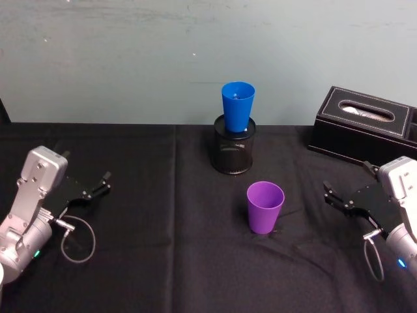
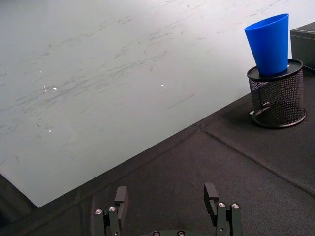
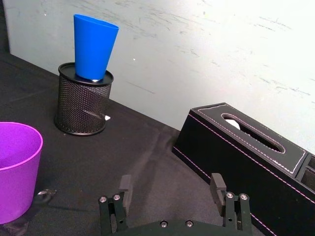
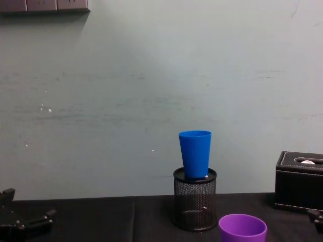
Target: Pick up one cup with a gripper and tap it against the other cup.
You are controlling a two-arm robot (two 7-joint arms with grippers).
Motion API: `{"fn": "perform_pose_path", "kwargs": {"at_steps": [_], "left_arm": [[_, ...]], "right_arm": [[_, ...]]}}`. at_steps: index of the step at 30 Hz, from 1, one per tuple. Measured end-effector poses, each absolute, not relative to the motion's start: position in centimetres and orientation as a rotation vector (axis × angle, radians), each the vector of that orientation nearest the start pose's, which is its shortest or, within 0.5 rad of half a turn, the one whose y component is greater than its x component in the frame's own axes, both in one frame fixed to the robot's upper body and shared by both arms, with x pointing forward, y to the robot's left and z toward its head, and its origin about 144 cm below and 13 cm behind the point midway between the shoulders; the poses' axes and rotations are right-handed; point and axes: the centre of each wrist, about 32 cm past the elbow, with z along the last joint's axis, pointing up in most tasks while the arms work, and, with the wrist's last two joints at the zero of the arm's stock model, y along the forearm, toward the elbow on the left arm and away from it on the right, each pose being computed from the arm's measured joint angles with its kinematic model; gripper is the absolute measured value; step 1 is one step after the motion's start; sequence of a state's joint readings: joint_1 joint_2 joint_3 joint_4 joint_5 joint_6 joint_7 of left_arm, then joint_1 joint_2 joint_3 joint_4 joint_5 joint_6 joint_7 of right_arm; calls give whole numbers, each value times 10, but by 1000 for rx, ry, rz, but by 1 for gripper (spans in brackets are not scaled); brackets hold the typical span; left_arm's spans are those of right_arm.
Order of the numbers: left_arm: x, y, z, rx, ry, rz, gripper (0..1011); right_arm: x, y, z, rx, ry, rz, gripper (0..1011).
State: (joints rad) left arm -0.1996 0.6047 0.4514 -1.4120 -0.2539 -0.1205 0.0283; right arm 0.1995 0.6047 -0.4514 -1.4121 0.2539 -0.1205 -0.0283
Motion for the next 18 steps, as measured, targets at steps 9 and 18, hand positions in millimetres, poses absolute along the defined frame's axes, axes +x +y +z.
{"fn": "perform_pose_path", "kwargs": {"at_steps": [9, 18], "left_arm": [[489, 310, 1140, 304, -285, 1248, 1011], [489, 310, 1140, 304, -285, 1248, 1011]], "right_arm": [[489, -310, 1140, -304, -285, -1248, 1003], [489, -310, 1140, -304, -285, -1248, 1003]]}}
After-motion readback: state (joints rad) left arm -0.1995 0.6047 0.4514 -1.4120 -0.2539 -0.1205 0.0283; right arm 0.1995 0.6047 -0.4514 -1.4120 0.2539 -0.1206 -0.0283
